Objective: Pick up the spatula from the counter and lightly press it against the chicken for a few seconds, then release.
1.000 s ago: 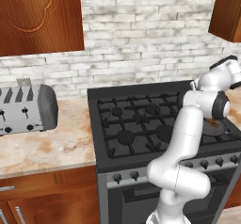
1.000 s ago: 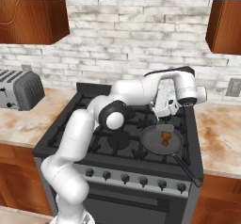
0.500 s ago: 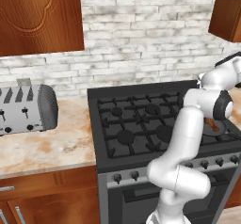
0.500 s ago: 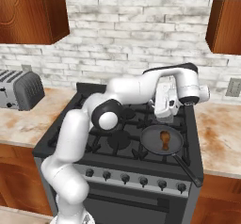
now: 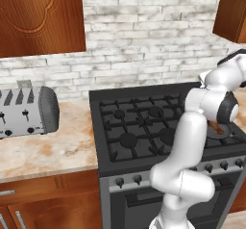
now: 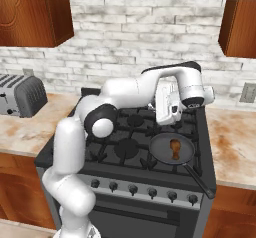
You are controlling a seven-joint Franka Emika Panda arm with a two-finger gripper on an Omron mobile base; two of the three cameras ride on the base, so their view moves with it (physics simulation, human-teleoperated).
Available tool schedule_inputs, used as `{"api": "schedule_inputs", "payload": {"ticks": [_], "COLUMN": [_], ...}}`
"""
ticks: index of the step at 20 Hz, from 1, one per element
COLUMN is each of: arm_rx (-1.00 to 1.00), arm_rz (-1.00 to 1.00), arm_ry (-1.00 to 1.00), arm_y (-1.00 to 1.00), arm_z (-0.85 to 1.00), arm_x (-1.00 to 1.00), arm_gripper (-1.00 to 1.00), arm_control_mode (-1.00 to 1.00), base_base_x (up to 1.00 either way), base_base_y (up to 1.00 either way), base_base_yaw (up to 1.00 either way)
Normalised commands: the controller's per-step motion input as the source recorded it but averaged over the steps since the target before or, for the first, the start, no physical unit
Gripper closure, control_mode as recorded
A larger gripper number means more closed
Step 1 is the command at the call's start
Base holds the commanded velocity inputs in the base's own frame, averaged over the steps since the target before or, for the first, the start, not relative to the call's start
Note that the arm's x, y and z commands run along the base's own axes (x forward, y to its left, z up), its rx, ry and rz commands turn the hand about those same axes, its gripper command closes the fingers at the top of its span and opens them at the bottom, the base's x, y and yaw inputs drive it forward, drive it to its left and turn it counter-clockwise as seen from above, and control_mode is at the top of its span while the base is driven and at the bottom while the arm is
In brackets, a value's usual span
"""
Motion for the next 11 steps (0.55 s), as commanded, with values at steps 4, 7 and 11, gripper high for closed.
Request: {"api": "schedule_inputs", "payload": {"ticks": [4, 7, 11], "arm_rx": [-0.22, -0.28, -0.24], "arm_rz": [0.07, 0.08, 0.07], "arm_ry": [-0.34, -0.47, -0.45], "arm_y": [0.66, 0.61, 0.39], "arm_z": [0.0, 0.03, 0.23], "arm_x": [-0.39, -0.53, -0.64], "arm_gripper": [1.0, 1.0, 1.0], "arm_control_mode": [-1.0, -1.0, -1.0], "base_base_x": [0.0, 0.0, 0.0], "base_base_y": [0.0, 0.0, 0.0], "base_base_yaw": [0.0, 0.0, 0.0]}}
